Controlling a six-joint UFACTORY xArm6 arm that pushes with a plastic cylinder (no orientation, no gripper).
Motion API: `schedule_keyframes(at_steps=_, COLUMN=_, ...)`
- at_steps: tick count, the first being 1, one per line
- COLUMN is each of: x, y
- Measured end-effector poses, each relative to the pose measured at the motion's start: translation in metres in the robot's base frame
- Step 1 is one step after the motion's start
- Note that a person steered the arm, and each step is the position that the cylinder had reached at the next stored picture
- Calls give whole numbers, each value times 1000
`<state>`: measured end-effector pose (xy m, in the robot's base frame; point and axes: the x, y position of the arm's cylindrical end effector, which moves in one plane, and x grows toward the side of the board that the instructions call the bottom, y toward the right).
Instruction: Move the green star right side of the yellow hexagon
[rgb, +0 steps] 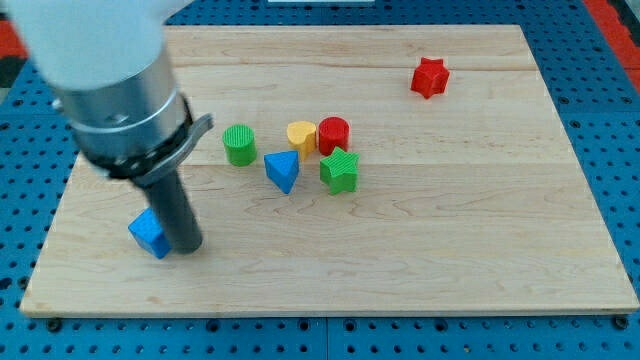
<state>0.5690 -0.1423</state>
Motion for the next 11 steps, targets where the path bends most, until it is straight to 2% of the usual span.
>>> schedule_keyframes(at_steps=1, x=8, y=-59)
schedule_keyframes(at_steps=2, x=-32, y=-65)
schedule_keyframes(at_steps=3, x=-4, y=-22)
schedule_keyframes(at_steps=4, x=-16, y=16)
schedule_keyframes(at_steps=5, x=-77, y=-45)
schedule_keyframes(at_steps=6, x=-103, y=-91)
schedule_keyframes(at_steps=7, x=-79, y=-82)
schedule_keyframes(at_steps=8, x=-99, y=-159)
schedule_keyframes(at_steps=10, x=-163, y=-160)
schedule_keyframes(at_steps=11, x=-190, y=-106)
